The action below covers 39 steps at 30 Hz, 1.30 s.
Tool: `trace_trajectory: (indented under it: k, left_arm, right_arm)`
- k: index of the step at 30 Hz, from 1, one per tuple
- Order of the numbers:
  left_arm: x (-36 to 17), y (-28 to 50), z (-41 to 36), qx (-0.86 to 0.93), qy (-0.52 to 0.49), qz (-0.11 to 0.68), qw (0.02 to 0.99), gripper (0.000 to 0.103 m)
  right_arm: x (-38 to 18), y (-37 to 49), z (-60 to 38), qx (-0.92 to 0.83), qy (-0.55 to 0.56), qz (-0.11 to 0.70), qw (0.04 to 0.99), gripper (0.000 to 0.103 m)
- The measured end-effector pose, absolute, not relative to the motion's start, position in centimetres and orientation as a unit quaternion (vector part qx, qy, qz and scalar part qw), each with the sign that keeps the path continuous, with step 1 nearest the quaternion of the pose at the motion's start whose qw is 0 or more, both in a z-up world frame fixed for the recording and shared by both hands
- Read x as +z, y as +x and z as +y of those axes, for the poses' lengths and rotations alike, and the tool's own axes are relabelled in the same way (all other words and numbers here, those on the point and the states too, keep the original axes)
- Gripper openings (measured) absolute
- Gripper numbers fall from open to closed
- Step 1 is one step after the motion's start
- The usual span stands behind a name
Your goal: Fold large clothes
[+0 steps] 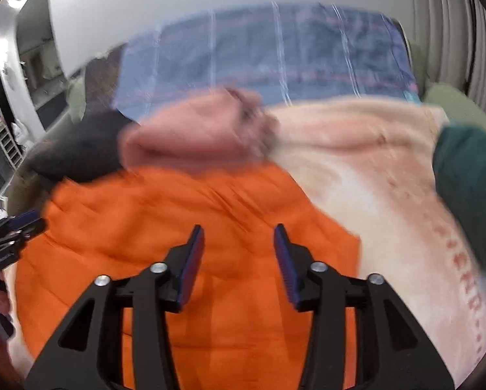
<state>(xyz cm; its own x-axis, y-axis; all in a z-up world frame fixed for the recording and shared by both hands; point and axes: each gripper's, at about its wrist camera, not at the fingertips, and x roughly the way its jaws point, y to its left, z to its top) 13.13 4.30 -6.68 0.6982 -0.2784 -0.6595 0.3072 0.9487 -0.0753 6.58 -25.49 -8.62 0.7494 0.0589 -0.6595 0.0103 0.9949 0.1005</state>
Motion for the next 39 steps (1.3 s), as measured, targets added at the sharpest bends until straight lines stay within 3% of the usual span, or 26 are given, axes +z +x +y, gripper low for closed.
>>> trace_trajectory:
  k: [4, 7, 8, 9, 10, 13, 31, 39]
  left_arm:
    - [-5.1, 14.9, -0.7, -0.152, 0.066, 0.347, 0.923, 0.049]
    - [-8.1, 17.2, -3.6, -0.127, 0.102, 0.383, 0.909, 0.051]
    - [-9.4, 17.9, -3.8, -0.113, 0.11, 0.394, 0.905, 0.062]
    - [-11.2, 18.7, -3.5, -0.104, 0.106, 0.404, 0.903, 0.068]
    - [-12.0, 19.0, -2.8, -0.114, 0.088, 0.407, 0.902, 0.07]
    - [-12.7, 19.4, -1.1, -0.144, 0.03, 0.419, 0.896, 0.07]
    - [-15.0, 19.5, -1.7, -0.134, 0.037, 0.411, 0.901, 0.071]
    - [-12.8, 18.5, -1.4, -0.128, 0.047, 0.415, 0.899, 0.07]
  right_arm:
    - [-7.3, 9.4, -20.1, 0.027, -0.017, 0.351, 0.936, 0.06]
    - [-10.1, 12.7, -18.9, 0.003, -0.032, 0.384, 0.923, 0.061]
    - [-11.5, 13.5, -19.0, -0.005, -0.03, 0.398, 0.917, 0.065]
    - [-13.0, 14.2, -19.5, -0.005, -0.018, 0.411, 0.911, 0.075]
    - [-14.5, 14.5, -20.4, -0.001, 0.011, 0.417, 0.909, 0.077]
    - [-15.5, 14.6, -21.5, 0.02, 0.046, 0.415, 0.909, 0.078]
    - [-17.8, 15.0, -20.5, 0.008, 0.023, 0.403, 0.915, 0.08]
    - [-14.4, 12.9, -20.9, 0.014, 0.022, 0.395, 0.918, 0.079]
